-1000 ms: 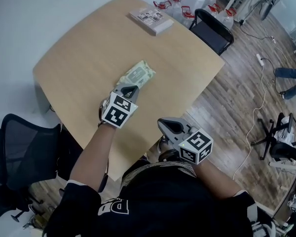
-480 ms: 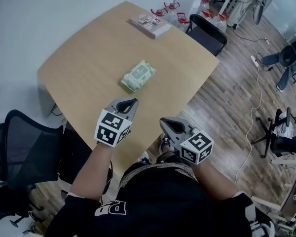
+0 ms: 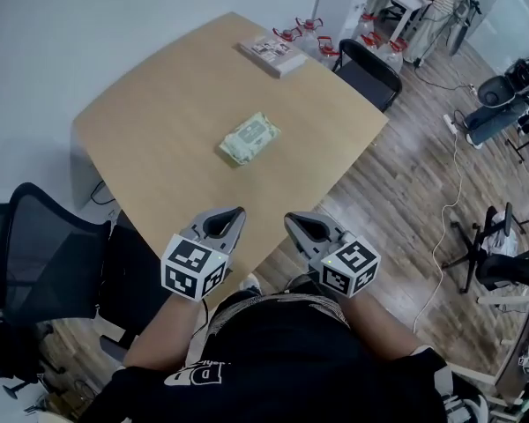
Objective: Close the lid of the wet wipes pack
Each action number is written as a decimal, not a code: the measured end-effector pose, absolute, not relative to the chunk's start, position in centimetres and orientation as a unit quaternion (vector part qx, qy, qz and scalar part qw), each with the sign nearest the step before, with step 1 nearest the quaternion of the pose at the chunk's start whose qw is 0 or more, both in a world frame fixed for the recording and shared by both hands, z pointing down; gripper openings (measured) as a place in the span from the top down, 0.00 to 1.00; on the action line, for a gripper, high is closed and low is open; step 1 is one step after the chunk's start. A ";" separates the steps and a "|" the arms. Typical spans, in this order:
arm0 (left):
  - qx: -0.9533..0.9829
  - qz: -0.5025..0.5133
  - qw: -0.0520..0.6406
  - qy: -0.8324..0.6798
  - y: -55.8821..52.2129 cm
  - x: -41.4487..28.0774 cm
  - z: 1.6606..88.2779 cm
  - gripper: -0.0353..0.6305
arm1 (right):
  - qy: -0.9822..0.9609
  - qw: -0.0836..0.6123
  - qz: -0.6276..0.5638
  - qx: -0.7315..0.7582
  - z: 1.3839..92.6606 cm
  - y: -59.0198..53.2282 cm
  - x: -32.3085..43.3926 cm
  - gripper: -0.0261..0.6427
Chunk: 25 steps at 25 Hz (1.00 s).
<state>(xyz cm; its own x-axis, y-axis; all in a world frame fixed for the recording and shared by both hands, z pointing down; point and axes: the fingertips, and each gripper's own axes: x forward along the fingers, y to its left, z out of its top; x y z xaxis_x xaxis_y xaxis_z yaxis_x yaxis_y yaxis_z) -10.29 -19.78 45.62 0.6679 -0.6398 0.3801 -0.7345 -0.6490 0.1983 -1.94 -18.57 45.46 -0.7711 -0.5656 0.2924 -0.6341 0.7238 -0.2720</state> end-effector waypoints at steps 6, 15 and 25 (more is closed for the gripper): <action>0.895 0.114 0.168 -0.398 -17.7 -8.8 44.8 0.92 | -0.931 0.099 0.173 0.305 44.5 -17.6 -0.3 0.95; 0.881 0.102 0.152 -0.437 -13.9 -7.2 42.8 0.92 | -0.940 0.107 0.164 0.280 43.7 -13.7 2.2 0.95; 0.871 0.109 0.153 -0.455 -9.9 -4.6 42.7 0.92 | -0.944 0.111 0.169 0.262 44.1 -9.4 4.3 0.95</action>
<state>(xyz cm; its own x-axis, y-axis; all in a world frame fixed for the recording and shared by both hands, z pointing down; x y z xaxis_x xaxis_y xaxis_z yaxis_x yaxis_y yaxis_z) -4.59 -9.92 42.70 0.5623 -0.7591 0.3281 -0.8254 -0.5393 0.1668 4.29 -9.41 44.12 -0.8376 -0.4579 0.2980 -0.5328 0.8053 -0.2600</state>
